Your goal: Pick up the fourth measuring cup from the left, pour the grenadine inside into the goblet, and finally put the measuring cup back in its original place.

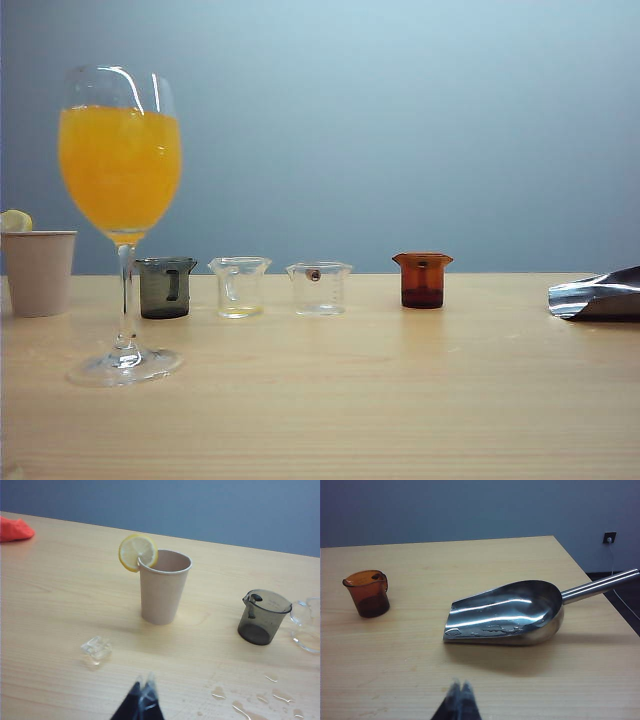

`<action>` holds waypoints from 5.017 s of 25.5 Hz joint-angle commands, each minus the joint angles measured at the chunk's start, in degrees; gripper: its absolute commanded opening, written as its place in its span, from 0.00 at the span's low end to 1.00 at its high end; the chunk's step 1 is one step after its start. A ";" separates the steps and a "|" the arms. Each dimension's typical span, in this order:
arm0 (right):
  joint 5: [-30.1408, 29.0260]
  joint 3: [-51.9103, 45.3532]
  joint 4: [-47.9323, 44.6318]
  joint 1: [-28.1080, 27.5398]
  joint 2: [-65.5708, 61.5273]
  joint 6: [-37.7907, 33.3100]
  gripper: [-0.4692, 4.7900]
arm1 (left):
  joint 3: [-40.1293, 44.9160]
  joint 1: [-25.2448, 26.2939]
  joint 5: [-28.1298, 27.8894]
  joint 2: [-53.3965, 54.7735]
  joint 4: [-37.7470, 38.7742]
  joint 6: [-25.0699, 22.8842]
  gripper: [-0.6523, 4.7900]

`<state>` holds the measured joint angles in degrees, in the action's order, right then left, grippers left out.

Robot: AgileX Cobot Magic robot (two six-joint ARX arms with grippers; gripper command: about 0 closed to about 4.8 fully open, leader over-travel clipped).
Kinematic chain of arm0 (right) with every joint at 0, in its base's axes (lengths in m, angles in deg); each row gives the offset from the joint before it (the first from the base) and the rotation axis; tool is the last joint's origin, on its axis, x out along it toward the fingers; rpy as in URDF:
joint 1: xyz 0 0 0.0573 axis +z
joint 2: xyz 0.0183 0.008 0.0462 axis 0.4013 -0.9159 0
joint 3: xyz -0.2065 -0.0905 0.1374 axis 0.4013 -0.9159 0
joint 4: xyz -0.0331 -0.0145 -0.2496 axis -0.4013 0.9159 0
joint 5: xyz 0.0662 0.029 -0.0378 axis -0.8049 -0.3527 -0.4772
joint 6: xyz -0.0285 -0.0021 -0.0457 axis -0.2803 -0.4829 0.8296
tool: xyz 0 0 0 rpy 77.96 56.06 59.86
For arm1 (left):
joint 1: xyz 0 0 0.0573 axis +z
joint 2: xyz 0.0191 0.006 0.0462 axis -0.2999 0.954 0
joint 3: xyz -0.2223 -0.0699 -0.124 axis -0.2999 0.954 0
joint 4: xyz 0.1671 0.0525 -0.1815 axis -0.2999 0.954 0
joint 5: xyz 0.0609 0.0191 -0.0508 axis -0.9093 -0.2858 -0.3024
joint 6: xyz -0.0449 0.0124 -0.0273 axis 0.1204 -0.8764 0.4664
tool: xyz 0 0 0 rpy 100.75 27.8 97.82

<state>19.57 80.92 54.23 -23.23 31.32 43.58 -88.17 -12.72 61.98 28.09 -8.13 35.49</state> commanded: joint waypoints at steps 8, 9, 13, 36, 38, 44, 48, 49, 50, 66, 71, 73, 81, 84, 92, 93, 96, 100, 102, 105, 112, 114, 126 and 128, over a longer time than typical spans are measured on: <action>1.25 -0.22 -1.03 -0.07 -0.02 -0.07 0.08 | -0.13 0.07 0.00 0.00 -0.74 0.15 0.11; 1.22 -0.22 -1.05 -0.07 -0.02 -0.07 0.08 | -0.15 0.07 0.00 0.00 -0.81 0.17 0.11; 1.27 1.88 -0.98 -0.02 -0.02 -0.09 0.08 | -1.53 0.04 -0.07 0.02 -0.72 0.15 0.11; 4.94 35.39 -11.28 11.17 -43.36 -4.42 0.08 | -42.38 -3.15 0.20 27.58 7.91 0.37 0.11; 7.72 35.39 -12.11 15.28 -47.10 -4.42 0.08 | -43.87 -5.49 0.20 29.55 7.87 0.33 0.11; 8.59 35.34 -28.59 21.51 -63.71 -6.21 0.08 | -46.05 -15.28 -1.05 34.07 7.85 0.15 0.11; 8.76 35.34 -42.88 21.73 -80.83 -6.45 0.08 | -46.05 -17.75 1.62 34.45 6.47 0.15 0.11; 9.40 35.36 -45.83 22.38 -83.71 -6.49 0.08 | -46.05 -17.75 2.54 34.69 5.86 0.17 0.11; 10.47 35.36 -48.54 22.99 -86.03 -6.49 0.08 | -46.05 -17.75 3.21 34.97 5.31 0.15 0.11; 13.94 46.99 -57.24 24.30 -113.55 -3.85 1.00 | -46.05 -19.32 13.09 43.56 4.59 -0.24 0.11; 14.95 52.11 -55.80 24.28 -118.11 -2.19 1.00 | -46.03 -19.32 12.96 43.85 4.83 -0.24 0.11; 16.22 53.68 -55.82 24.30 -119.49 -2.21 1.00 | -46.05 -19.32 12.94 43.85 4.87 -0.26 0.11; 18.25 63.63 -51.89 24.15 -125.35 -2.89 1.00 | -46.05 -19.30 12.90 43.85 6.21 -2.84 0.11; 19.32 65.51 -50.60 24.15 -126.64 -2.93 1.00 | -46.05 -19.30 12.92 43.85 6.60 -2.84 0.11; 22.73 65.99 -50.58 24.11 -127.86 -7.65 1.00 | -46.03 -19.30 12.92 43.85 7.50 -2.84 0.11; 22.73 65.99 -50.40 24.11 -127.86 -7.65 1.00 | -46.03 -19.30 12.92 43.85 7.50 -2.84 0.11; 22.47 66.01 -49.83 24.11 -127.86 -7.63 0.60 | -46.03 -19.30 12.92 43.85 7.52 -2.82 0.11; 22.47 66.05 -49.86 24.11 -127.84 -7.50 0.58 | -46.03 -19.30 12.90 43.85 7.48 -2.84 0.11; 22.47 66.07 -50.40 24.11 -127.64 -6.80 0.58 | -46.03 -19.30 12.90 43.85 7.48 -2.84 0.11; 18.80 66.05 -50.12 24.11 -124.48 -5.05 0.58 | -46.03 -19.30 12.20 43.85 7.74 -2.84 0.11; 11.23 66.07 -44.37 24.26 -116.19 -2.32 0.58 | -46.05 -19.30 8.94 43.54 8.72 -2.82 0.11; 9.60 66.07 -41.29 24.30 -112.39 -1.77 0.58 | -46.10 -19.32 8.72 42.97 8.87 -2.82 0.11; -3.78 66.12 -27.91 26.49 -96.45 1.92 0.58 | -46.12 -31.26 -1.20 40.85 16.48 -1.09 0.11; -5.20 66.16 -27.02 27.50 -95.14 2.32 0.58 | -46.12 -34.14 -3.04 40.61 17.62 -1.07 0.11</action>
<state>16.19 146.73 27.52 3.45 -64.96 44.93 -133.94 -45.61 60.78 68.90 8.74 34.20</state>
